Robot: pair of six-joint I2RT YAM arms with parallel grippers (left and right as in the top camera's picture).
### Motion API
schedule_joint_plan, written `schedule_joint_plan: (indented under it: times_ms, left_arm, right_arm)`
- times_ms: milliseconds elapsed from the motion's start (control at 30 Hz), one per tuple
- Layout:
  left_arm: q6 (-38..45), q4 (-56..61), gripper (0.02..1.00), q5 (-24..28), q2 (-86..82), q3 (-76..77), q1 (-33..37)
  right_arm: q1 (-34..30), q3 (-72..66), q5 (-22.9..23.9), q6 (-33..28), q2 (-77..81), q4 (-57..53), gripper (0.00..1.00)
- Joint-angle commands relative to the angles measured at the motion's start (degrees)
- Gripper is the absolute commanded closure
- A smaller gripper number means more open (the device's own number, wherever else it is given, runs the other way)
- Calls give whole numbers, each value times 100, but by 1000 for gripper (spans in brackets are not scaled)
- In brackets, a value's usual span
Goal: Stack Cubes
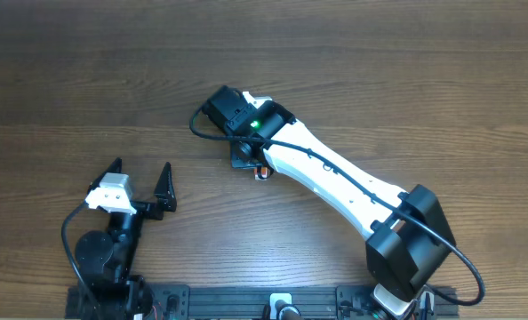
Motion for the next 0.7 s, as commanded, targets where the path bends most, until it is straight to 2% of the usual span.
schedule_joint_plan:
  times_ms: [33,700]
  left_arm:
    - [103,0,18,70,-35,-31,37]
    - [103,0,18,70,-35,-31,37]
  right_arm:
    - [52,138,68,-4,96,33,989]
    - [52,225,48,-7,94,-55,989]
